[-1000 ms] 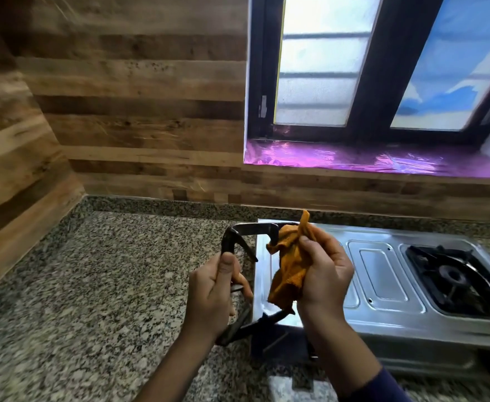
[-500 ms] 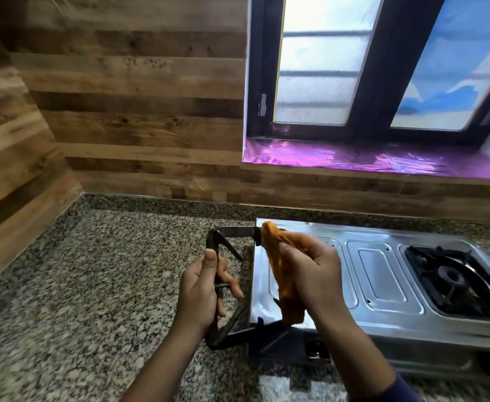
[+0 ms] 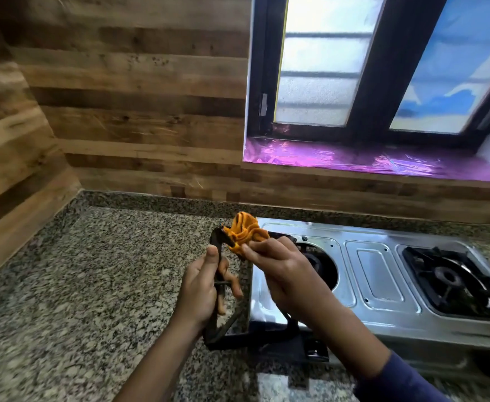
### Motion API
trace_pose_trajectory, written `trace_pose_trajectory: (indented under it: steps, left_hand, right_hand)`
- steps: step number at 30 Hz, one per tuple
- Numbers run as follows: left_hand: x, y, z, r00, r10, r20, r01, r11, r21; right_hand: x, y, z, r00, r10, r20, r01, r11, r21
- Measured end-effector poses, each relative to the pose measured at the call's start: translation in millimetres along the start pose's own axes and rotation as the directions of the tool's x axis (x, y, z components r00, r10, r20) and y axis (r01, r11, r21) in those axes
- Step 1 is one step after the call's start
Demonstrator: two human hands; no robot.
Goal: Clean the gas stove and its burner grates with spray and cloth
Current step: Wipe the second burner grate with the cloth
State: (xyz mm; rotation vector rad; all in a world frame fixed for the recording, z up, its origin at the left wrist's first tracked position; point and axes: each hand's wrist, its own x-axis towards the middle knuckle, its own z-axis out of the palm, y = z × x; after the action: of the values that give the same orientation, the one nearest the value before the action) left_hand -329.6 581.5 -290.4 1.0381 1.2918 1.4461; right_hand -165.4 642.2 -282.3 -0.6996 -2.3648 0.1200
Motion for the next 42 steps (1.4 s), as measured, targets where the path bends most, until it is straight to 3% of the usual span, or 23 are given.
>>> trace_pose_trajectory:
  steps: [8, 15, 20, 24, 27, 29, 34, 36, 40, 42]
  left_hand:
    - [-3.6, -12.2, 6.1, 0.999, 0.009, 0.033, -0.013, 0.994, 0.108]
    - [-12.2, -25.2, 17.1, 0.985, 0.171, 0.033, -0.172, 0.929, 0.328]
    - [-9.2, -33.2, 18.4, 0.972, 0.234, 0.0, -0.215, 0.891, 0.4]
    - [-9.2, -32.2, 20.5, 0.957, 0.288, 0.031, -0.272, 0.858, 0.435]
    - [-9.3, -26.8, 18.2, 0.963, 0.268, -0.032, -0.237, 0.895, 0.377]
    - [-4.0, -19.6, 9.2, 0.965, 0.238, -0.106, -0.197, 0.933, 0.301]
    - [9.8, 3.7, -10.1, 0.952, 0.25, -0.178, -0.217, 0.959, 0.183]
    - [10.4, 11.1, -14.3, 0.947, 0.252, -0.197, -0.241, 0.967, 0.077]
    - [5.4, 18.1, -17.4, 0.936, 0.264, -0.232, -0.295, 0.95, -0.108]
    - [1.7, 18.5, -16.2, 0.922, 0.289, -0.259, -0.33, 0.935, -0.132]
  right_hand:
    - [-16.3, -1.0, -5.9, 0.993, 0.111, 0.032, -0.112, 0.993, 0.042]
    - [-35.1, 1.1, -4.8, 0.947, 0.318, 0.042, -0.317, 0.912, 0.261]
    - [-31.8, -6.1, -11.4, 0.913, 0.403, 0.07, -0.405, 0.867, 0.29]
    - [-29.9, -4.5, -15.7, 0.854, 0.505, 0.124, -0.516, 0.79, 0.332]
    - [-38.2, 1.8, -11.3, 0.771, 0.577, 0.269, -0.635, 0.732, 0.248]
    - [-49.3, 6.1, -5.2, 0.719, 0.612, 0.331, -0.694, 0.666, 0.275]
    - [-44.8, 13.4, -3.4, 0.542, 0.812, 0.218, -0.73, 0.326, 0.601]
    - [-37.6, 12.9, -0.6, 0.499, 0.838, 0.223, -0.72, 0.257, 0.645]
    - [-15.6, -1.7, 1.1, 0.488, 0.728, 0.482, -0.682, -0.028, 0.731]
    - [-3.1, -0.4, 1.3, 0.508, 0.741, 0.438, -0.701, 0.06, 0.71]
